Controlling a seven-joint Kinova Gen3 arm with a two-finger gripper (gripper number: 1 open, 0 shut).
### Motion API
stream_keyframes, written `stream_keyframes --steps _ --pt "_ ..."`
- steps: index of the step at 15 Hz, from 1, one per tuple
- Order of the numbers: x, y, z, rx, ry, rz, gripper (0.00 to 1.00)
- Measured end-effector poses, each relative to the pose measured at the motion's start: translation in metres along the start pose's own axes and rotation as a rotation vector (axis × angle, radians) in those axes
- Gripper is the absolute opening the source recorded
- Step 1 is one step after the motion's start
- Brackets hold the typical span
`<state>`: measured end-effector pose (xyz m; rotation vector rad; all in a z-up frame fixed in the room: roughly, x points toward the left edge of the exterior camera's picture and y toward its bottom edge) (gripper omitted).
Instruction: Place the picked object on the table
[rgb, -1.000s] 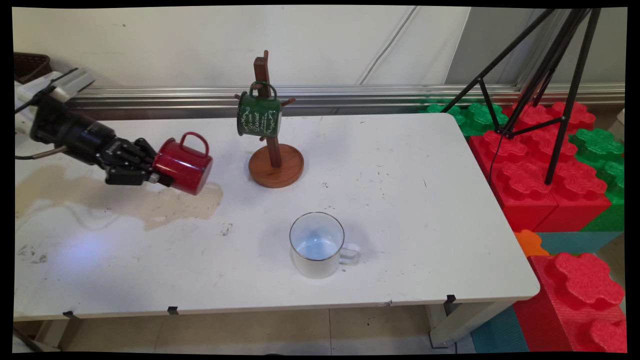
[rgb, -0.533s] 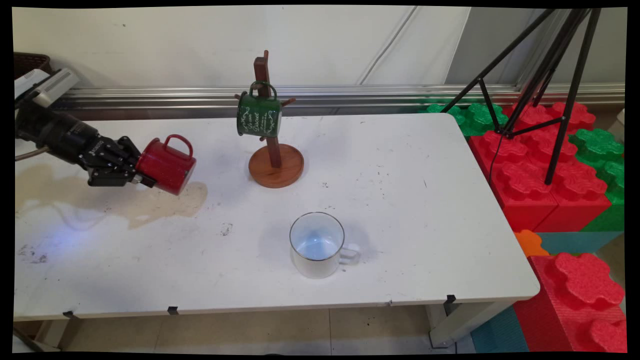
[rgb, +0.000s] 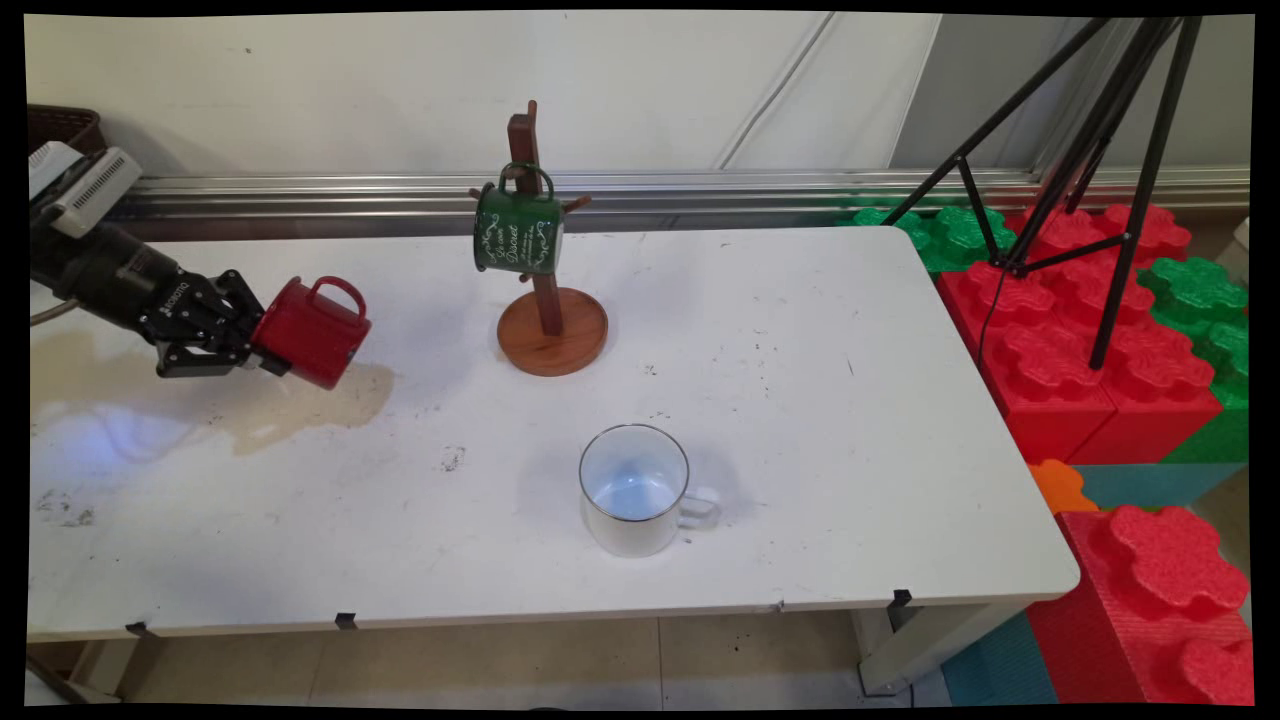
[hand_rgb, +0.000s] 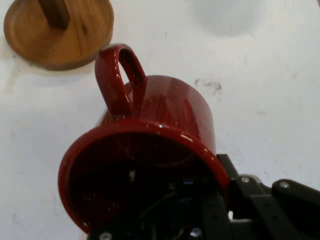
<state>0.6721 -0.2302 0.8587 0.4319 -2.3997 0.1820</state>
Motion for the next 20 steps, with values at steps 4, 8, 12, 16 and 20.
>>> stream_keyframes --steps 4,8,12,16,20 --pt "-0.001 0.002 0.0 0.025 -0.034 0.031 0.0" --pt "-0.003 0.006 0.004 0.036 -0.071 0.063 0.0" --pt "-0.006 0.012 0.011 0.041 -0.119 0.109 0.0" --pt "-0.007 0.014 0.018 0.051 -0.156 0.146 0.0" --pt "-0.005 0.015 0.024 0.055 -0.176 0.164 0.0"
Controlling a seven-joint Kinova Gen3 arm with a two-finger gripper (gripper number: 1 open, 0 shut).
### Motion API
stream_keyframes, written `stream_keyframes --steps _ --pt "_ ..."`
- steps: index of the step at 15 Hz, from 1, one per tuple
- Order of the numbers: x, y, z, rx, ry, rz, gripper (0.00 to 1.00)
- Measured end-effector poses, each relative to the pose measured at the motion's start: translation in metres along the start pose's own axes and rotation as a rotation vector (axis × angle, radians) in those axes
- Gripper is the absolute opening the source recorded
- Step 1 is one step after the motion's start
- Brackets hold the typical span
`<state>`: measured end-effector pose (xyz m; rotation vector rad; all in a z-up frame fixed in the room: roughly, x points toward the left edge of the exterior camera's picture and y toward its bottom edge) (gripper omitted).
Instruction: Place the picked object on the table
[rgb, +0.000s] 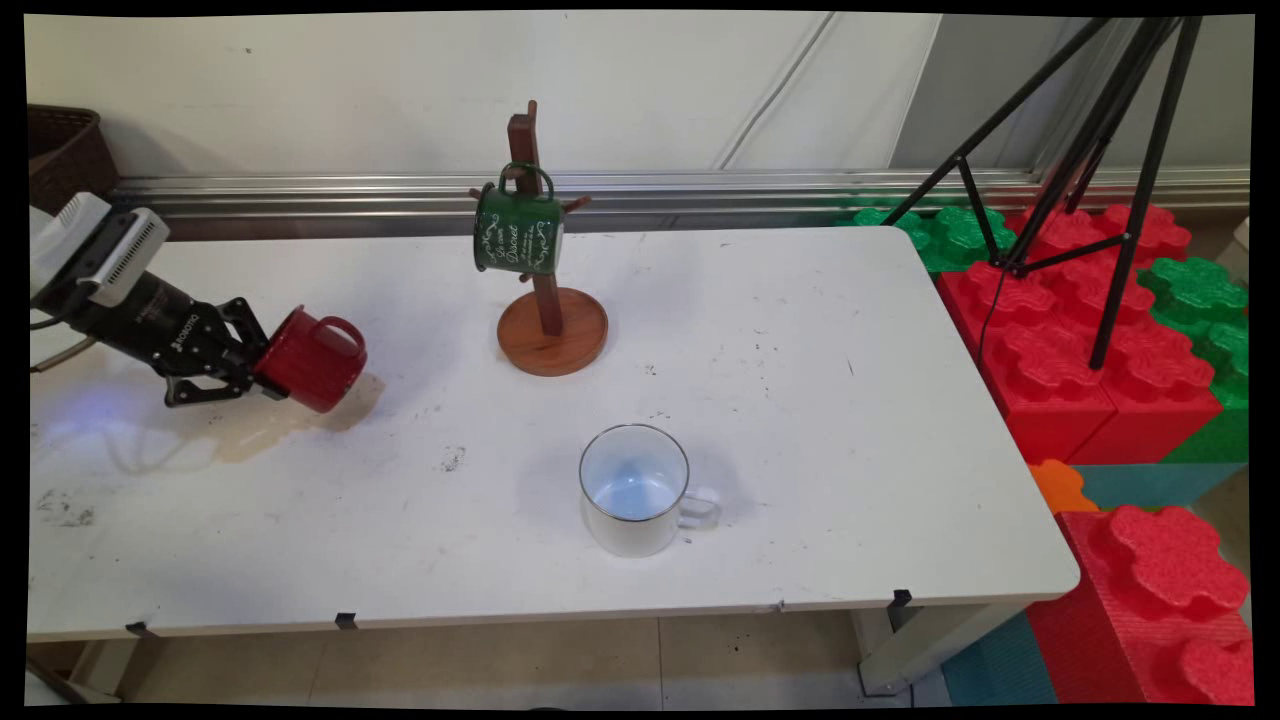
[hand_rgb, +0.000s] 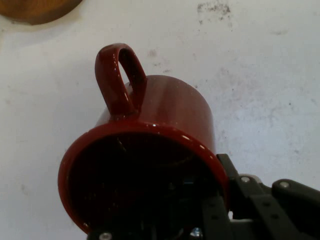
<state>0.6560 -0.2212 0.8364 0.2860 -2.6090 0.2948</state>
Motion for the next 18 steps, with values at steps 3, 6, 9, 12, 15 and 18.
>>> stream_keyframes --steps 3,6,9,12,15,18 --pt "0.002 0.0 0.005 0.0 -0.015 0.013 0.0" --pt "0.004 0.001 0.009 -0.001 -0.023 0.023 0.0" --pt "0.006 0.0 0.013 -0.002 -0.031 0.034 0.0" --pt "0.007 -0.001 0.016 -0.004 -0.038 0.041 0.0" --pt "0.007 -0.001 0.018 -0.006 -0.044 0.045 0.0" --pt "0.007 -0.001 0.02 -0.007 -0.048 0.047 0.0"
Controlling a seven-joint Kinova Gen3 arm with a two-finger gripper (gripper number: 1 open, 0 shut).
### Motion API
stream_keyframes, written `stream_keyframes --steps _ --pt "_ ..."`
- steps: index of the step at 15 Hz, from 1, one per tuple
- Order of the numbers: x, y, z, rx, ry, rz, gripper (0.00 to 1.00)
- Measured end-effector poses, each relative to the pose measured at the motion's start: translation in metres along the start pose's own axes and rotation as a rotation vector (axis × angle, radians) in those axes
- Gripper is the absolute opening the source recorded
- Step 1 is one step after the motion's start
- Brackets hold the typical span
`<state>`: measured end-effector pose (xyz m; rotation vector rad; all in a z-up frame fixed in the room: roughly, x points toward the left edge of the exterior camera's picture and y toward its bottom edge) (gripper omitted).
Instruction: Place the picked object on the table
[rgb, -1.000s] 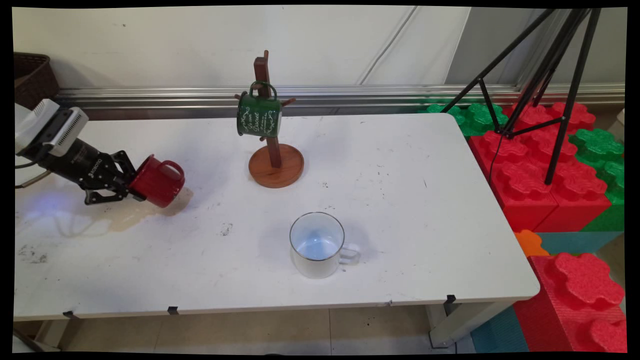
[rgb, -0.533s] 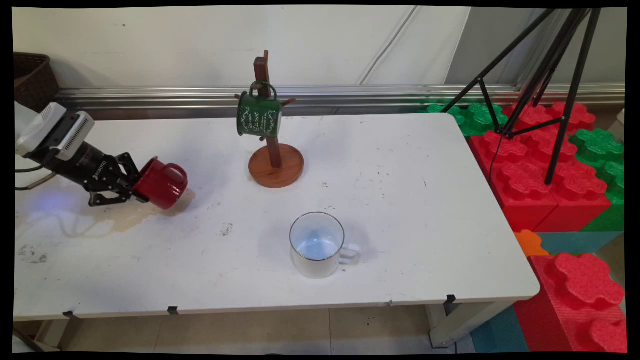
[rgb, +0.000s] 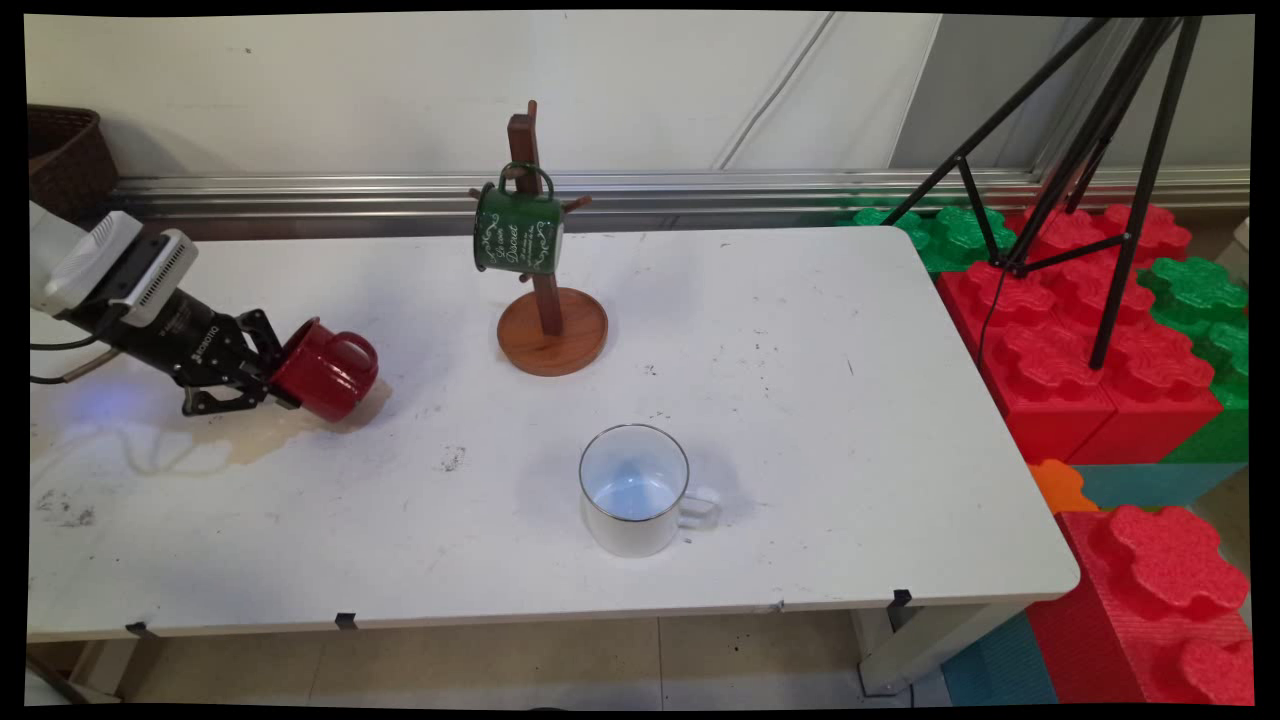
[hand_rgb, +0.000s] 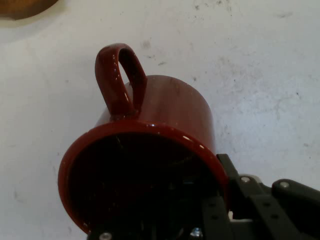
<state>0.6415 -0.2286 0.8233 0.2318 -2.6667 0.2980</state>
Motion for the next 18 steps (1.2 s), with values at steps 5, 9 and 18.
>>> stream_keyframes --steps 5,9,18 --pt "-0.0006 -0.0006 0.002 -0.001 -0.006 0.002 0.0" --pt "-0.0006 -0.0015 0.0033 -0.001 -0.008 0.003 0.0" --pt "0.0004 -0.0021 0.0053 -0.01 -0.004 -0.001 1.0"
